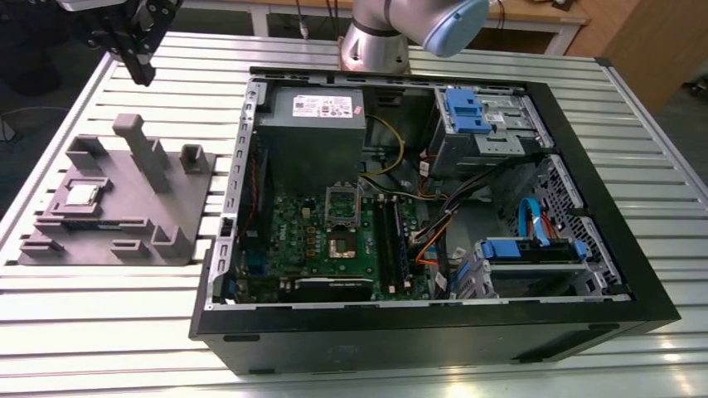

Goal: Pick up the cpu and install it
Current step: 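Reach for the cpu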

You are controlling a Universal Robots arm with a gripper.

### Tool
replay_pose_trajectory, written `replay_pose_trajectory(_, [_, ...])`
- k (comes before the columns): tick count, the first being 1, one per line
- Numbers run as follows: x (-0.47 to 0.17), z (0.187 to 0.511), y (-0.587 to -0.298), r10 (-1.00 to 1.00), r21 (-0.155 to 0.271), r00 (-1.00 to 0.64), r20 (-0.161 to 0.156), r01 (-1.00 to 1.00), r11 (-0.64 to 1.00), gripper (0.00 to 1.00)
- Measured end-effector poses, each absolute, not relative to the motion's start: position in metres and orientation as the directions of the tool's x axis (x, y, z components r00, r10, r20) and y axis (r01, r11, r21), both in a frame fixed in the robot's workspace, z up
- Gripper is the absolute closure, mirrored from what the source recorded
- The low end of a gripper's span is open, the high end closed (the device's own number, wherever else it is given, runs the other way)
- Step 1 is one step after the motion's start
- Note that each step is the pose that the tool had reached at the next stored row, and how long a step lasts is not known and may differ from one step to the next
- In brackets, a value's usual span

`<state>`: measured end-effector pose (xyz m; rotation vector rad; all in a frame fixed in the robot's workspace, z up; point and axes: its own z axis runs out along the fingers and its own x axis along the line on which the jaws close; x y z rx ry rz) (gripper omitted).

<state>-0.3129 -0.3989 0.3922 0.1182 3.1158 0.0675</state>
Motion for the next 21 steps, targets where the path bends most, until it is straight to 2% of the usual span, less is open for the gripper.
replay_pose_trajectory(21, [-0.328,0.392,-0.399,0.076,0.044,-0.997,-0.021,0.075,0.996,0.9])
